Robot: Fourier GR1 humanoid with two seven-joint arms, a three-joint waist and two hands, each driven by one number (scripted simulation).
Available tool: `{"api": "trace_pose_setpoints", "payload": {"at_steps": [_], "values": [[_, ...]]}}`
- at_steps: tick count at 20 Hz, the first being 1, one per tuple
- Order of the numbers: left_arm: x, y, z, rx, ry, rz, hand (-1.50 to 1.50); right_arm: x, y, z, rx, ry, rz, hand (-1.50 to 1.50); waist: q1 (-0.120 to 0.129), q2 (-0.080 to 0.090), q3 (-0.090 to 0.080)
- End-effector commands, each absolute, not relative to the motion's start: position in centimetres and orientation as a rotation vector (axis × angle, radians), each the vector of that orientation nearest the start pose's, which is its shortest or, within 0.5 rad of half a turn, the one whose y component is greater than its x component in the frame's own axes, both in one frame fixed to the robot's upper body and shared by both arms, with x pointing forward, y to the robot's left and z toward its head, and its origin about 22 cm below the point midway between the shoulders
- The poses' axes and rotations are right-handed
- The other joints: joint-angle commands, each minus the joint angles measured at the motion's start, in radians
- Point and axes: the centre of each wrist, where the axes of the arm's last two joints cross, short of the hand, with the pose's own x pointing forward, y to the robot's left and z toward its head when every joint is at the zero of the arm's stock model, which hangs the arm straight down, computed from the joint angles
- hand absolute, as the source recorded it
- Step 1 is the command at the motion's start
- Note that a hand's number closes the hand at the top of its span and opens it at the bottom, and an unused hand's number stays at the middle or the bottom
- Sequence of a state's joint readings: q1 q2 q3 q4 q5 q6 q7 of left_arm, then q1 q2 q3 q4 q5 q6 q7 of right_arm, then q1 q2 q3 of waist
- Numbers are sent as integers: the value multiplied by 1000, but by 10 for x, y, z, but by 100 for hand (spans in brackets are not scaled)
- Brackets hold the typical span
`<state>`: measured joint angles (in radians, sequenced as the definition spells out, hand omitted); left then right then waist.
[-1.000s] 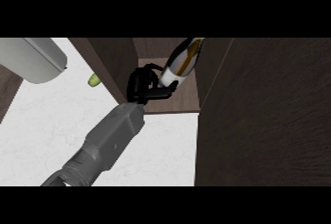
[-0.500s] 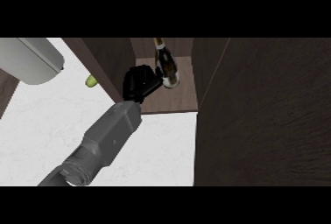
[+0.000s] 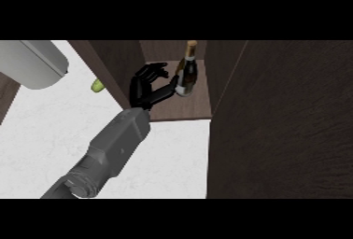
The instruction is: Pick up the wine, place it into the cabinet and close the cabinet
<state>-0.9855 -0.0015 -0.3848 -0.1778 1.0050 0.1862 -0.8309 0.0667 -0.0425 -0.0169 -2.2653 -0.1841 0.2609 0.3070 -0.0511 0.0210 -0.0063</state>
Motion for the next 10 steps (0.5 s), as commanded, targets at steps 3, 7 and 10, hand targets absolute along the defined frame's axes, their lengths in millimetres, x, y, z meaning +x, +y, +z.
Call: {"api": "trace_pose_setpoints", "payload": {"at_steps": [3,7,10], "values": [[395,109,-25,-146,-1853,327,-150,174,-264,136,185,-1906,233,-150,33,-19,7],[389,110,-30,-141,-1873,286,-150,170,-238,153,179,-1901,240,-150,54,-26,6],[385,130,-35,-149,-1864,294,-150,178,-249,135,187,-1897,243,-150,60,-26,7]]}}
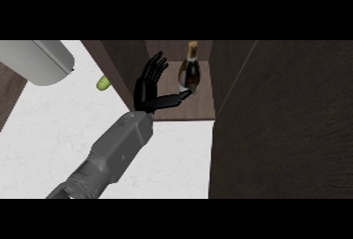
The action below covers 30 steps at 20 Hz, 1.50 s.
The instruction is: Pick up the wine, place it into the cabinet and close the cabinet
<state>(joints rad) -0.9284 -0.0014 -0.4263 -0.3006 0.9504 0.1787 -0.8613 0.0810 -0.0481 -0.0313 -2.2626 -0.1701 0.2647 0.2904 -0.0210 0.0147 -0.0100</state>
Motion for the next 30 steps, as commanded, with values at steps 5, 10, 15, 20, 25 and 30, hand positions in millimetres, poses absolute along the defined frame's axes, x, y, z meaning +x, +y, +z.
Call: {"api": "trace_pose_setpoints", "payload": {"at_steps": [5,10,15,20,25,30], "values": [[365,120,-37,-207,-1864,210,-150,179,-246,148,167,-1882,210,-150,50,-26,11],[338,113,-16,-324,-1844,114,-150,167,-245,151,178,-1880,205,-150,55,-31,11],[302,113,18,-437,-1837,42,-150,174,-239,150,179,-1890,215,-150,52,-27,11],[266,137,54,-425,-1848,69,-150,158,-239,157,193,-1904,242,-150,34,-22,11],[224,144,38,-427,-1866,89,-150,181,-225,157,183,-1894,290,-150,28,-16,10],[196,178,68,-413,-1884,100,-150,173,-241,157,149,-1851,460,150,36,-18,10]]}}
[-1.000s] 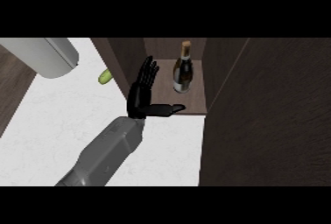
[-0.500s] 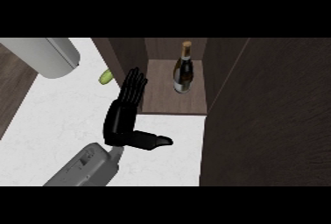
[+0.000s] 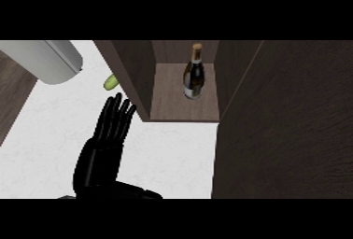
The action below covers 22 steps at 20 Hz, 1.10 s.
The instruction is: Pick up the wine, place it into the cabinet and close the cabinet
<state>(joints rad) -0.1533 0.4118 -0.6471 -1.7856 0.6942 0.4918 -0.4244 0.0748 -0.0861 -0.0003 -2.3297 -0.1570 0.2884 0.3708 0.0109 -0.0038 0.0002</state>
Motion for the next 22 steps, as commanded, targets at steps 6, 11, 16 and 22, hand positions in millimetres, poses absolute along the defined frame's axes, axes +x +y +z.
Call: {"api": "trace_pose_setpoints", "payload": {"at_steps": [6,11,16,22], "values": [[178,195,85,-304,-1900,160,-150,156,-241,165,305,-1748,720,150,1,0,0],[153,226,84,-236,-1917,193,-150,139,-214,151,480,-1652,708,150,3,-1,0],[133,259,92,-221,-1930,209,-150,120,-187,174,569,-1677,693,150,6,-2,-1],[118,304,95,-198,-1932,209,-150,114,-145,185,584,-1660,715,150,11,-4,-3]]}}
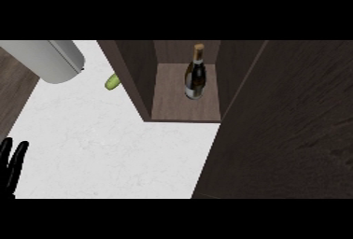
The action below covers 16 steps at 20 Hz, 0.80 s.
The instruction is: Pick up the wine, place it into the cabinet and close the cabinet
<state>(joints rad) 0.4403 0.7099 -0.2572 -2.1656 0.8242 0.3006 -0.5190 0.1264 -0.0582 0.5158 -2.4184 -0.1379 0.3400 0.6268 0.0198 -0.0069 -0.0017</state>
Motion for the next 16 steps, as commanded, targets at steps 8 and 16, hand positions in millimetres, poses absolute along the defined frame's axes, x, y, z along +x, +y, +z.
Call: {"api": "trace_pose_setpoints", "payload": {"at_steps": [8,16], "values": [[101,336,99,-202,-1937,190,-150,131,-83,192,485,-1772,801,150,20,0,-1],[97,370,102,-228,-1948,167,-150,187,-42,206,396,-1784,751,150,25,6,-1]]}}
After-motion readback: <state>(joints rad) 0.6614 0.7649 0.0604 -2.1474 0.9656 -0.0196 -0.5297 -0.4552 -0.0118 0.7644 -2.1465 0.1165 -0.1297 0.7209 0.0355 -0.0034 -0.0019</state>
